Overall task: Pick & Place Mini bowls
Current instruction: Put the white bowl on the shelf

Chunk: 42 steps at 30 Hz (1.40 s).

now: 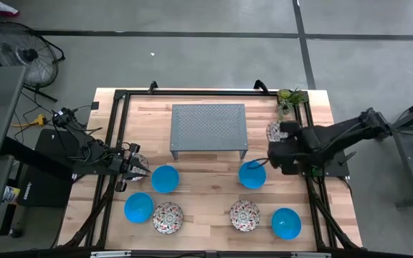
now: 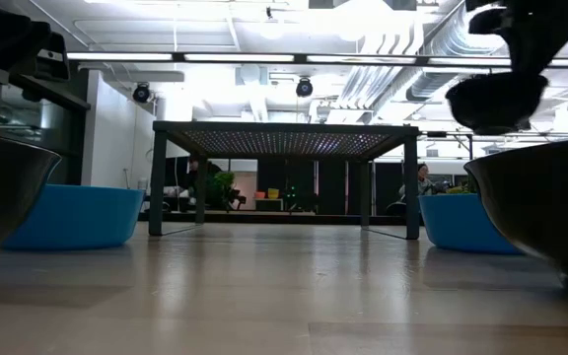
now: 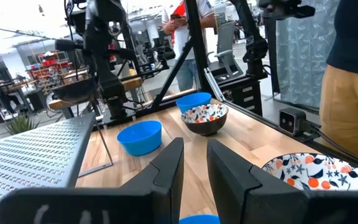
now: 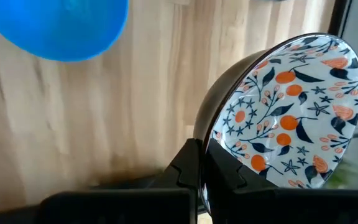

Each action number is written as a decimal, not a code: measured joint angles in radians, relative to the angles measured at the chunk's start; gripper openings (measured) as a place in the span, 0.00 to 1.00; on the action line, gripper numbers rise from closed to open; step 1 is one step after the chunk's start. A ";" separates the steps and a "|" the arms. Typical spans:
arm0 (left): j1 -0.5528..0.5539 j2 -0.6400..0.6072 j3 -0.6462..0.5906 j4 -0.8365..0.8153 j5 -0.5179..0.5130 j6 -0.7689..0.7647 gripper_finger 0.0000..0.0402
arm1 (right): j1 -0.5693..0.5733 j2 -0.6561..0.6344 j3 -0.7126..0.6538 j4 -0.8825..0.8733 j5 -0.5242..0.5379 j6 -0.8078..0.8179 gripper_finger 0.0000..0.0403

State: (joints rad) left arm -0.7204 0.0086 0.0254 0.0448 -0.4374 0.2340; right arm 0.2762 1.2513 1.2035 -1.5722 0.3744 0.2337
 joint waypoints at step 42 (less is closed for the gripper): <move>0.000 0.000 0.000 0.001 0.000 0.000 0.16 | -0.342 0.145 0.153 0.457 -0.131 -1.284 0.00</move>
State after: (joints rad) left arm -0.7202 0.0087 0.0251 0.0460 -0.4374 0.2342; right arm -0.0656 1.3963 1.3562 -1.1149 0.2434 -1.0504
